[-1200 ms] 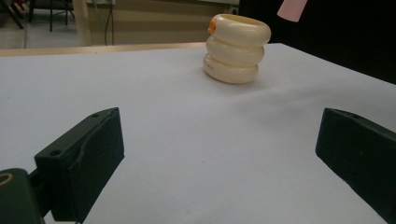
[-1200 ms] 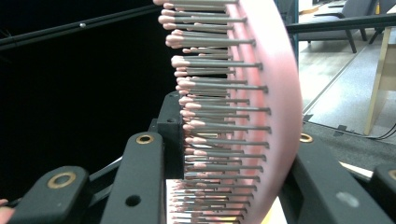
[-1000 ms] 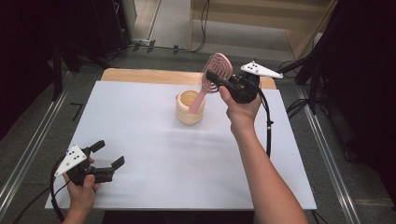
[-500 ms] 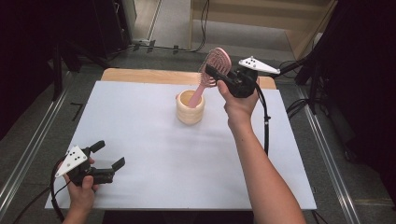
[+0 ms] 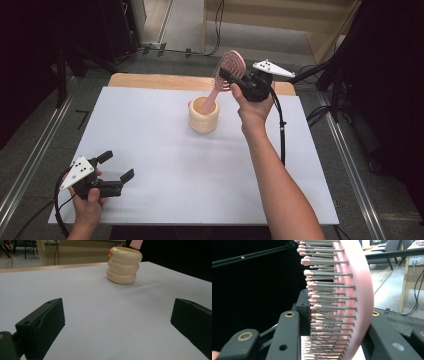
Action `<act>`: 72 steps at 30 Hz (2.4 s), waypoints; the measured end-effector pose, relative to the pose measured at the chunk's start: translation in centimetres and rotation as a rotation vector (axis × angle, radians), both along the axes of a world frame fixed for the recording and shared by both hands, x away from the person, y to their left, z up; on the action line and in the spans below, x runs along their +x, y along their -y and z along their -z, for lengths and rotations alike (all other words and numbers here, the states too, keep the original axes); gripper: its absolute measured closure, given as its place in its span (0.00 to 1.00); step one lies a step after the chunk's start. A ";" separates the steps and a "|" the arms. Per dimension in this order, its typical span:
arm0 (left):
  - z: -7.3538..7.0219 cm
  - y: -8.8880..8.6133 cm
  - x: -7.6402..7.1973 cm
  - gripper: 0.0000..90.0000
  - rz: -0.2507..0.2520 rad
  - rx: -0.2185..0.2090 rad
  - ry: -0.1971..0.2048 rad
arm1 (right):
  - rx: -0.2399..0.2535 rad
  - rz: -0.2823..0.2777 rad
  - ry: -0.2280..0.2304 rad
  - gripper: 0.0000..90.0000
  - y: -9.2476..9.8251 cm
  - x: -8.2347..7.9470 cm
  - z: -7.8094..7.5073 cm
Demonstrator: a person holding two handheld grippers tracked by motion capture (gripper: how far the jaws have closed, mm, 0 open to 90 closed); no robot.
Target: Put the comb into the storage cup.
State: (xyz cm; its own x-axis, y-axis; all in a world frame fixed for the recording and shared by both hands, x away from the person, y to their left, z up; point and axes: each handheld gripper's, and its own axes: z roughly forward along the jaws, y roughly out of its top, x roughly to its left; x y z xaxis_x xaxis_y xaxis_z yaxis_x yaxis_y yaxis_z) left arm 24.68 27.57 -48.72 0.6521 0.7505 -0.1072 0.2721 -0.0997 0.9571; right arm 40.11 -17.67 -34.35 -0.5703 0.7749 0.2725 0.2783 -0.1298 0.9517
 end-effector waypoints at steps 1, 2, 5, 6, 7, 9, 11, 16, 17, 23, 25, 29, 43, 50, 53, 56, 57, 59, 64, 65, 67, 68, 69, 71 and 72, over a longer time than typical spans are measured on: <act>0.0 0.0 0.0 0.00 0.001 0.001 0.000 | 0.000 0.000 -0.001 0.69 0.0 0.1 0.1; 0.0 0.0 0.0 0.00 0.001 0.001 -0.001 | 0.000 0.001 0.000 0.69 0.0 0.2 0.2; 0.0 0.0 0.0 0.00 0.001 0.000 0.000 | 0.007 0.007 0.005 0.69 -0.2 0.4 0.4; 0.0 0.0 0.0 0.00 0.001 0.001 -0.001 | 0.006 0.006 0.008 0.69 -0.2 0.4 0.4; 0.0 0.0 0.0 0.00 0.002 -0.001 0.000 | 0.004 0.007 0.008 0.69 -0.3 0.4 0.4; 0.0 0.0 0.0 0.00 0.005 -0.002 0.003 | 0.003 0.008 0.008 0.69 -0.4 0.5 0.5; 0.0 -0.1 0.0 0.00 0.010 0.002 0.006 | -0.006 0.016 0.004 0.69 -0.5 0.7 0.7; 0.0 0.0 0.0 0.00 0.010 0.001 0.008 | -0.015 0.022 -0.004 0.69 -0.5 1.1 1.1; 0.0 0.0 0.0 0.00 0.010 0.001 0.008 | -0.015 0.019 -0.004 0.69 -0.5 1.1 1.2; 0.0 0.0 0.0 0.00 0.010 0.002 0.007 | -0.025 0.021 -0.010 0.69 -0.9 1.4 1.6; 0.0 0.0 0.0 0.00 0.010 0.001 0.007 | -0.025 0.022 -0.011 0.69 -1.1 1.5 1.8; 0.0 0.0 0.0 0.00 0.010 0.002 0.008 | -0.028 0.026 -0.018 0.69 -1.3 1.6 2.2; 0.0 -0.1 0.0 0.00 0.015 0.001 0.009 | -0.046 0.029 -0.037 0.69 -1.7 2.1 3.6; 0.0 0.0 -0.1 0.00 0.015 0.002 0.010 | -0.040 0.036 -0.064 0.69 -1.8 2.3 4.9; 0.0 0.0 -0.1 0.00 0.015 0.002 0.010 | -0.043 0.035 -0.073 0.69 -1.8 2.4 5.4; 0.0 0.0 -0.1 0.00 0.015 0.002 0.011 | -0.050 0.035 -0.079 0.69 -1.8 2.5 5.7; 0.0 0.0 -0.1 0.00 0.015 0.002 0.010 | -0.046 0.034 -0.080 0.69 -1.8 2.5 5.8; 0.0 -0.1 -0.1 0.00 0.015 0.002 0.010 | -0.043 0.036 -0.087 0.69 -1.8 2.6 6.1; 0.0 -0.1 0.0 0.00 0.015 0.002 0.010 | -0.040 0.037 -0.101 0.69 -1.7 2.7 6.7; 0.0 -0.1 0.0 0.00 0.015 0.002 0.010 | -0.038 0.039 -0.102 0.69 -1.7 2.8 6.8; 0.0 0.0 0.0 0.00 0.014 0.002 0.010 | -0.037 0.041 -0.110 0.69 -1.8 2.8 7.0; 0.0 0.0 0.0 0.00 0.013 0.002 0.010 | -0.037 0.040 -0.110 0.69 -1.8 2.9 7.1; 0.0 0.0 -0.1 0.00 0.013 0.002 0.010 | -0.035 0.039 -0.114 0.69 -1.8 2.9 7.3; 0.0 0.0 0.0 0.00 0.013 0.002 0.010 | -0.024 0.037 -0.120 0.69 -1.8 2.9 7.5; 0.0 0.0 -0.1 0.00 0.012 0.003 0.011 | -0.014 0.037 -0.125 0.69 -1.8 3.0 7.6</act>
